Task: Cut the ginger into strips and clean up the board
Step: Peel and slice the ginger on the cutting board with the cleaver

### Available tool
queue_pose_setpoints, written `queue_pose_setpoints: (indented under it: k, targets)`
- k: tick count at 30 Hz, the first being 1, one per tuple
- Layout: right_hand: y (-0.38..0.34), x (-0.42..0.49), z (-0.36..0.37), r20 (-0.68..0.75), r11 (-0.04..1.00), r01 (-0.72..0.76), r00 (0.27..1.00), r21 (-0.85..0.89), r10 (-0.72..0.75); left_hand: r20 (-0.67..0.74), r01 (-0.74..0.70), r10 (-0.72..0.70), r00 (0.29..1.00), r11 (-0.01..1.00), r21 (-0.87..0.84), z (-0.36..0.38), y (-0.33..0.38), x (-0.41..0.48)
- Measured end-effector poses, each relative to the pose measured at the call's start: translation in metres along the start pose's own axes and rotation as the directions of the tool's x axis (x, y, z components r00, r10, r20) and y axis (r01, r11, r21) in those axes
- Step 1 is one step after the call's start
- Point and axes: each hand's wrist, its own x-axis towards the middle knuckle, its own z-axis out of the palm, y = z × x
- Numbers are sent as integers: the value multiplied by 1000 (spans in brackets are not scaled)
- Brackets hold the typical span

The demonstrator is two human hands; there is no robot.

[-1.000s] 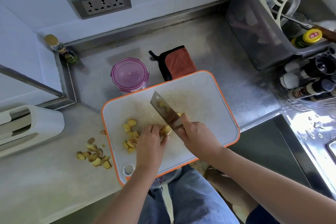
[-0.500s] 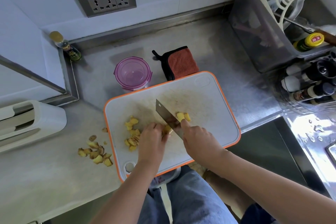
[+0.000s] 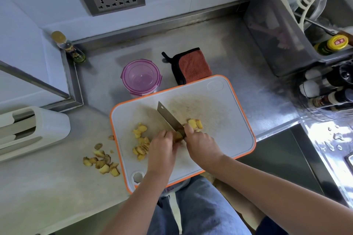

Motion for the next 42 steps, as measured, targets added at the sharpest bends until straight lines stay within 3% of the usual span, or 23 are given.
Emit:
queue_pose_setpoints:
  k: [5, 10, 12, 21, 42]
  targets:
    - [4, -1, 7, -32, 1000, 5, 999, 19, -4, -1, 4, -4, 1000, 1000, -3, 1, -1, -2]
    - [12, -3, 0, -111, 969, -31, 992, 247, 60, 2, 8, -8, 1000, 1000, -21, -1, -1, -2]
    - [14, -5, -5, -132, 965, -14, 990, 264, 50, 2, 11, -11, 1000, 1000, -13, -1, -1, -3]
    - [7, -25, -27, -75, 997, 59, 996, 51, -55, -9, 66, -66, 998, 997, -43, -1, -2, -3]
    - [2, -33, -18, 36, 999, -41, 999, 33, 40, -9, 12, -12, 1000, 1000, -27, 1, -7, -1]
